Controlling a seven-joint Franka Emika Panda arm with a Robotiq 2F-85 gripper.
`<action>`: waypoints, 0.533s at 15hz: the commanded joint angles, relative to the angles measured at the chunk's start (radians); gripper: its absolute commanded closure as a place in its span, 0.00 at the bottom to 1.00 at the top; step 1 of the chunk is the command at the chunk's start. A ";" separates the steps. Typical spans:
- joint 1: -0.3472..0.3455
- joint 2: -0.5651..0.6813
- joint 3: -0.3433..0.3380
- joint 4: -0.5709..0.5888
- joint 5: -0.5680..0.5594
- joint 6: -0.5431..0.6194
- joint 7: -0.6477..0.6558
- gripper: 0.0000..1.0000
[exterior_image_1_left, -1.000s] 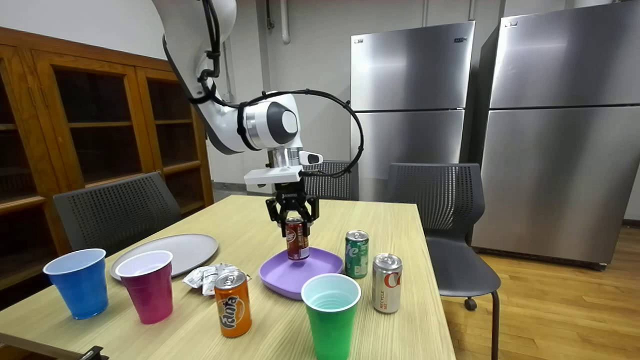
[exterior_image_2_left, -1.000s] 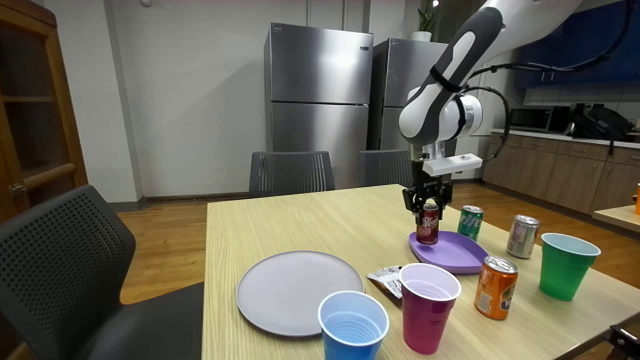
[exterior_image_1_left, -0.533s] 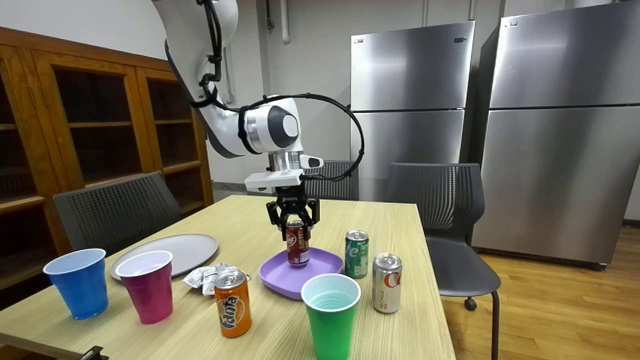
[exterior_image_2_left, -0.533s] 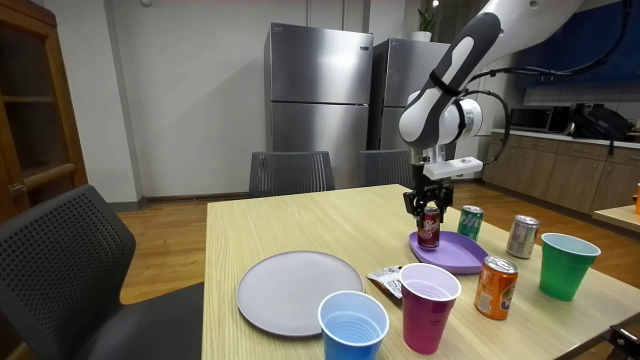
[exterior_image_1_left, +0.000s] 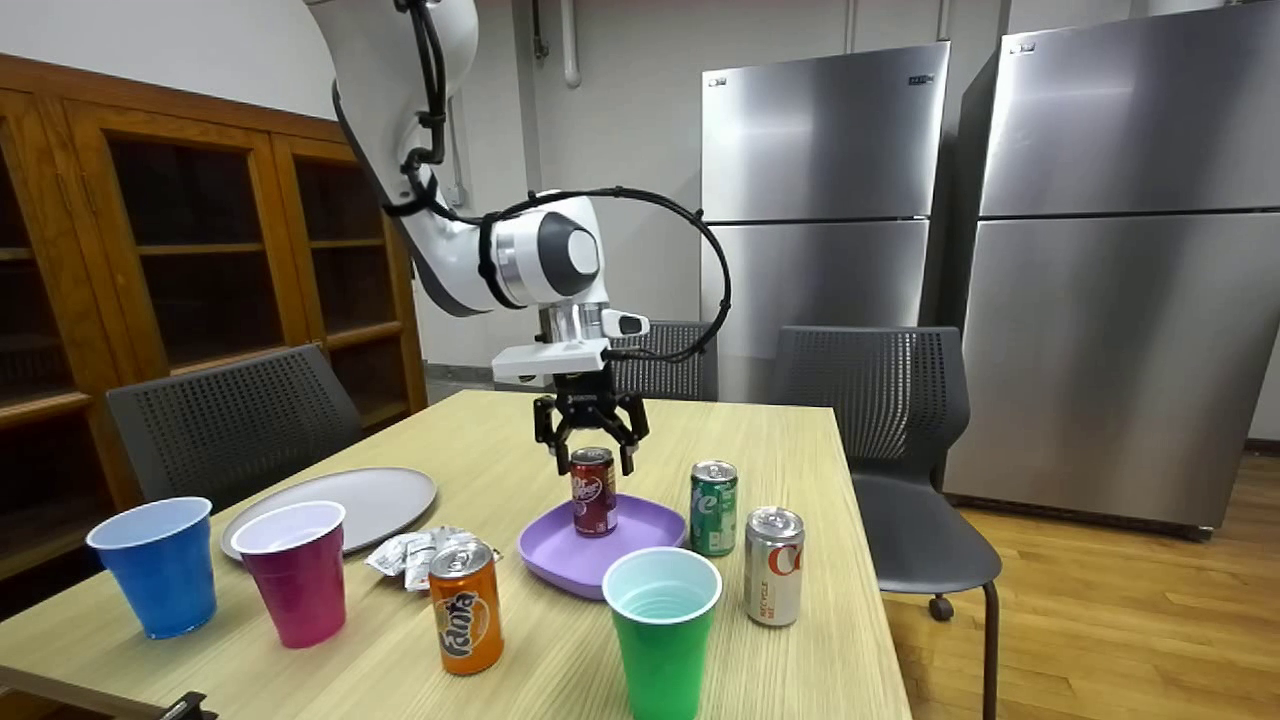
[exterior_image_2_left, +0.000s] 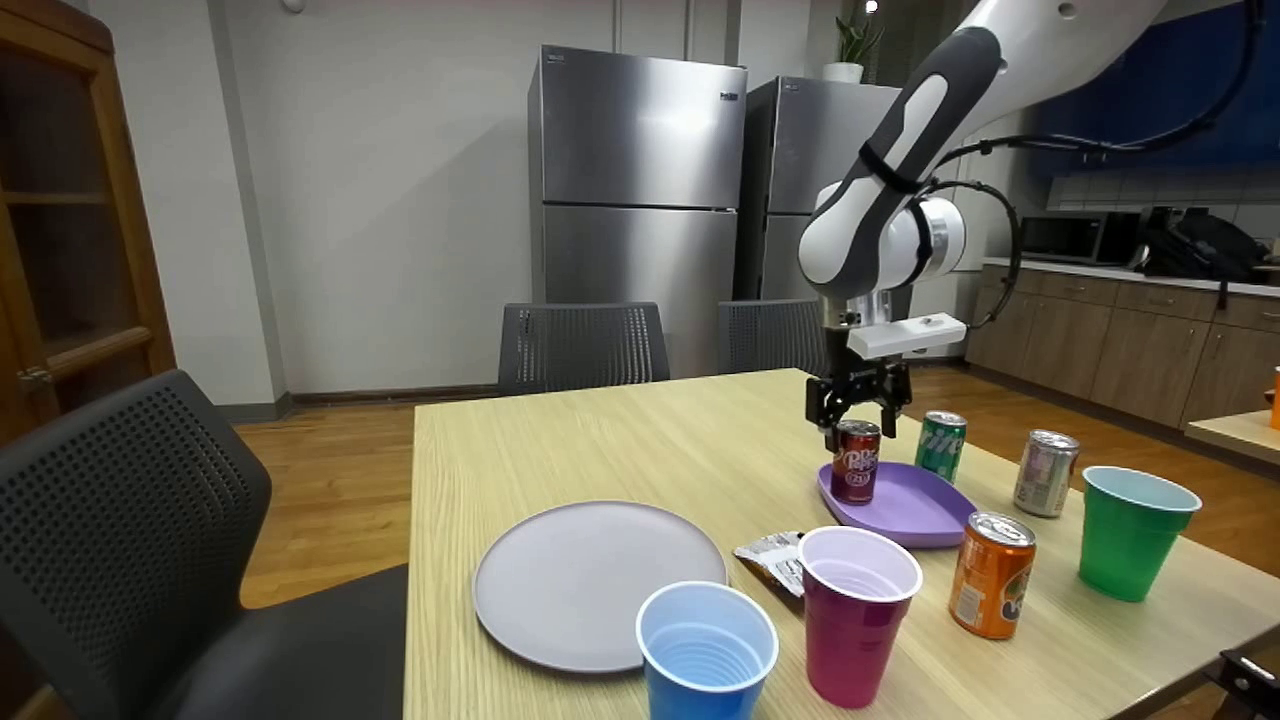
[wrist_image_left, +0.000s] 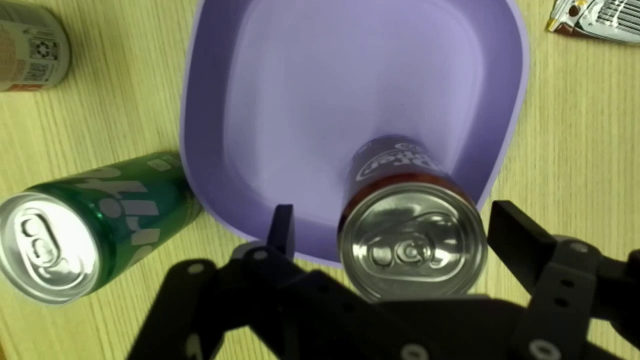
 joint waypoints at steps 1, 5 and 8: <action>0.000 -0.063 -0.011 -0.034 -0.020 0.007 0.029 0.00; 0.004 -0.106 -0.047 -0.043 -0.046 0.002 0.061 0.00; -0.005 -0.127 -0.069 -0.043 -0.056 -0.009 0.089 0.00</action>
